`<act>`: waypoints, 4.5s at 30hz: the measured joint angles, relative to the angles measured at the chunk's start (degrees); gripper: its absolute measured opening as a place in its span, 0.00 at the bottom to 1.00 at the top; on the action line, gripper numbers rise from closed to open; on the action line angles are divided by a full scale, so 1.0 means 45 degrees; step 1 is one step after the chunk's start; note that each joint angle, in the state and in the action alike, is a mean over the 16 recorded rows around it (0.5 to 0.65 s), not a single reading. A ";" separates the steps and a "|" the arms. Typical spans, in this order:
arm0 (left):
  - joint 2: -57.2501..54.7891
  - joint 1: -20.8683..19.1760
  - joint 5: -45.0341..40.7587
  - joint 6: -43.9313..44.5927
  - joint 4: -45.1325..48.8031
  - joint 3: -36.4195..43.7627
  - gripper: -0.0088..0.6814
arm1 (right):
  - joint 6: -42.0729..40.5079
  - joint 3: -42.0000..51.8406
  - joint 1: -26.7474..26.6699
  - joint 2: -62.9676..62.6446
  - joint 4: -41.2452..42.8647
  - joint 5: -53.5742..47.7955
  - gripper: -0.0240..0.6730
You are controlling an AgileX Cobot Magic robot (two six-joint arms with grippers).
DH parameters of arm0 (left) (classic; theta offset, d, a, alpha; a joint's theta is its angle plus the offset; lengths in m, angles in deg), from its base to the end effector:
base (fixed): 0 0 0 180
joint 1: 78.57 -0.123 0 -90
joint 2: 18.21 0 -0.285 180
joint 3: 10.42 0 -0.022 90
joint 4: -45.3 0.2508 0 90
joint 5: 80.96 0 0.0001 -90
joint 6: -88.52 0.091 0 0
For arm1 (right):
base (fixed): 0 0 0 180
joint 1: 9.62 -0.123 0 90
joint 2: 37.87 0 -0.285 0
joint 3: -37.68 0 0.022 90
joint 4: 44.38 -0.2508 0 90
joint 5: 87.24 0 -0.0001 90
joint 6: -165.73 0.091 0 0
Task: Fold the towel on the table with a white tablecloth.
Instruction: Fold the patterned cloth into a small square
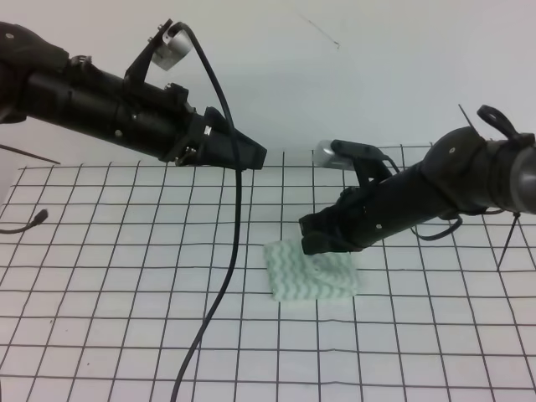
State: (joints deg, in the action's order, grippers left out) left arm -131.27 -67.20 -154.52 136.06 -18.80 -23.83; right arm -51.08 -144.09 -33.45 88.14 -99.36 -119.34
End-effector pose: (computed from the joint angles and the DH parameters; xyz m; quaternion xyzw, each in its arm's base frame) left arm 0.3585 -0.1522 0.3230 0.3118 0.7956 -0.4758 0.2082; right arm 0.3822 0.2122 0.1643 -0.1514 0.9173 0.2976 0.2169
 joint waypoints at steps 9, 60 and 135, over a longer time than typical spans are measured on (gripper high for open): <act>0.0000 0.0000 0.0005 -0.0026 0.0000 0.0000 0.49 | -0.0383 -0.0510 -0.0214 0.0383 -0.0617 -0.0520 0.04; 0.0000 0.0000 -0.0014 -0.0100 -0.0083 0.0000 0.49 | -0.1981 -0.1615 -0.0916 0.1658 0.0698 -0.1930 0.05; -0.0329 0.2153 0.1145 -0.0036 0.3783 0.0000 0.49 | 0.2162 -0.0908 0.0294 -0.2407 0.7402 -0.1210 0.05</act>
State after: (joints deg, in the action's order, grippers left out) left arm -132.75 -57.51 -149.37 135.89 -1.77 -23.83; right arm -41.35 -148.17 -32.12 77.31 -66.05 -124.79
